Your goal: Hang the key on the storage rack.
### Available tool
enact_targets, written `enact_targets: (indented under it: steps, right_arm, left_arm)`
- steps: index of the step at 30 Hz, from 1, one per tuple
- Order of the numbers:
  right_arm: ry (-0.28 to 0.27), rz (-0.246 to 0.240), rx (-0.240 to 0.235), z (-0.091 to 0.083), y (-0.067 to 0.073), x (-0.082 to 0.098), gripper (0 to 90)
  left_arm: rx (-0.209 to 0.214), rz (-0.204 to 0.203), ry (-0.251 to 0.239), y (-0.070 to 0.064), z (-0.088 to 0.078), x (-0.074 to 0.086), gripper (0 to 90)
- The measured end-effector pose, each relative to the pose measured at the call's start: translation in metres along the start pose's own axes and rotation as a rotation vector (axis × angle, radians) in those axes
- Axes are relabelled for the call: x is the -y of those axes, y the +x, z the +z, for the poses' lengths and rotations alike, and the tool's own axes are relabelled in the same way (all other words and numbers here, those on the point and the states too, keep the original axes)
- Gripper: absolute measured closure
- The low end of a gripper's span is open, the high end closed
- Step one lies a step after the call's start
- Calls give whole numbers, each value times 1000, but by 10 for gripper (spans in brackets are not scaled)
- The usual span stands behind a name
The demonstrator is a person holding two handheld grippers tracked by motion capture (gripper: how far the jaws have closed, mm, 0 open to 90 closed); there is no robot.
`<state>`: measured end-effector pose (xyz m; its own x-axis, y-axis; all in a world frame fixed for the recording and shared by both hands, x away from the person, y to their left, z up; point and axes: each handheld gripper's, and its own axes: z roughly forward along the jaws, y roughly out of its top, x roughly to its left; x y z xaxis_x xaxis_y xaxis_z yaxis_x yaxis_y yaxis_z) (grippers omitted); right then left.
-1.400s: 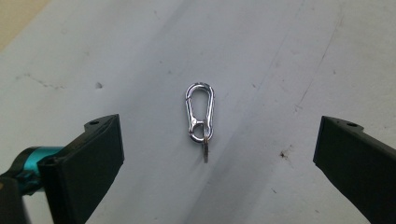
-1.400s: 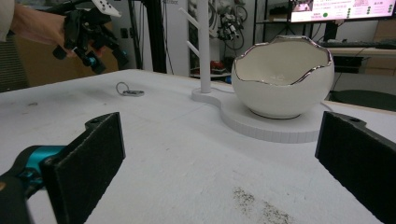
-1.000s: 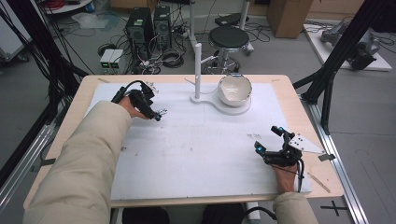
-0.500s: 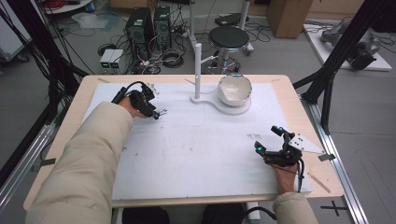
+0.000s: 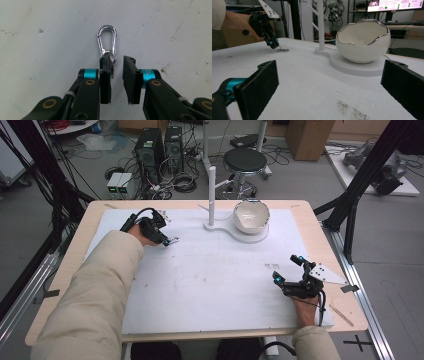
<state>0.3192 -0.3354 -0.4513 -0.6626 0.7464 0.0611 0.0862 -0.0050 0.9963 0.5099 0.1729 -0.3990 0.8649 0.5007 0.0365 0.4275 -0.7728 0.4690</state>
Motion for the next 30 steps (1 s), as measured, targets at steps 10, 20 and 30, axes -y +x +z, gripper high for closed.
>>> enact_targets:
  steps: [10, 20, 30]
  right_arm:
    - [1, 1, 0, 0, 0, 0, 5]
    - [-2, -4, 3, 0, 0, 0, 5]
    - [-1, -7, 4, 0, 0, 0, 5]
  left_arm:
    - [-11, 7, 5, 1, 0, 0, 877]
    - [16, 19, 2, -2, -1, -1, 883]
    - [59, 18, -55, -4, -12, -4, 885]
